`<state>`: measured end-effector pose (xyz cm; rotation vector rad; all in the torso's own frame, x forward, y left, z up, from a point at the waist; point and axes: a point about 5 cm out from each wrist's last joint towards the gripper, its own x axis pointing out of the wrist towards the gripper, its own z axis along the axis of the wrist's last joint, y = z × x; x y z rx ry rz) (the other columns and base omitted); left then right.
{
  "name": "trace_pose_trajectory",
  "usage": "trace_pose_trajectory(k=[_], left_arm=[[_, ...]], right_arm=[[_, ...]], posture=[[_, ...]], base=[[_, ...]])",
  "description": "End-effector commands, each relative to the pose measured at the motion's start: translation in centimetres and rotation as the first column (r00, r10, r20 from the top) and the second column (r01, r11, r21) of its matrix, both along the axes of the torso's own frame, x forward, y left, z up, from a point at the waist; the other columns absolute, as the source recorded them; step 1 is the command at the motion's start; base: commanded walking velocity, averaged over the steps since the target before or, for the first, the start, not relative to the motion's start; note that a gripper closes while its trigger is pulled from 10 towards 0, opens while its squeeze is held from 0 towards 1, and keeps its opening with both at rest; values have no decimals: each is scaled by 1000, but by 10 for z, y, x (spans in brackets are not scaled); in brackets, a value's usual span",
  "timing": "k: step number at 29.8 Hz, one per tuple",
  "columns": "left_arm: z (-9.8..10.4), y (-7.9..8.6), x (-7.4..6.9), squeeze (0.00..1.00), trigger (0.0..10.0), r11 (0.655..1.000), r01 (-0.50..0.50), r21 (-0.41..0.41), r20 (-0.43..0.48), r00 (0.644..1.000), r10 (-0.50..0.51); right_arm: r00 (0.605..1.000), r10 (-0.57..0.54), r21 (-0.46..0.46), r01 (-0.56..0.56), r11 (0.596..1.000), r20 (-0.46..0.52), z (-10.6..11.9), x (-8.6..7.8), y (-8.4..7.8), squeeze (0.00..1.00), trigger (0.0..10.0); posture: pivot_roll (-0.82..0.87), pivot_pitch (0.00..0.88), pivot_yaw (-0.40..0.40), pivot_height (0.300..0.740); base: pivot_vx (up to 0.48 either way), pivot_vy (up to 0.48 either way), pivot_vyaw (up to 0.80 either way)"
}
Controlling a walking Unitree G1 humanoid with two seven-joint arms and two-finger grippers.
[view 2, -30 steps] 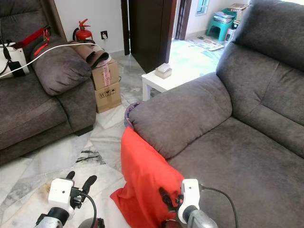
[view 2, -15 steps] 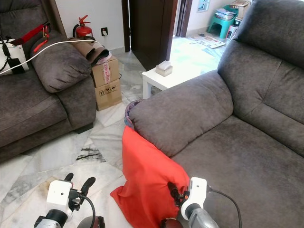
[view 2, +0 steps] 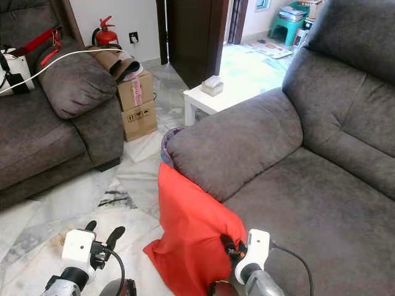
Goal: Move the pillow to the sofa from floor
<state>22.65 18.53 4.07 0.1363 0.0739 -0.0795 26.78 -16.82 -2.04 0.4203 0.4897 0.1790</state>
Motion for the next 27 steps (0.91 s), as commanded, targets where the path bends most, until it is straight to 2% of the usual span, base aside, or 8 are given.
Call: trace_pose_trajectory(k=[1,18,22,27], left_arm=[[-1,-1,1,0,10000,1000,20,5,-16,1000,-20],[-2,-5,3,0,10000,999,50,0,-22,999,-50],[-2,-6,3,0,10000,998,55,-2,-24,998,-55],[-1,-6,4,0,10000,999,53,-4,-19,998,-53]], right_arm=[[1000,-16,2,16,1000,9,-1,-2,-3,0,0],[998,-56,4,56,998,15,-6,-11,-9,0,0],[1000,-9,-3,9,1000,21,-6,-12,-4,0,0],[999,-7,-7,8,1000,36,-5,-11,-3,0,0]], posture=[[105,120,-5,608],[81,102,11,608],[82,98,9,608],[81,94,10,608]], base=[[0,0,0],[0,0,0],[0,0,0],[0,0,0]])
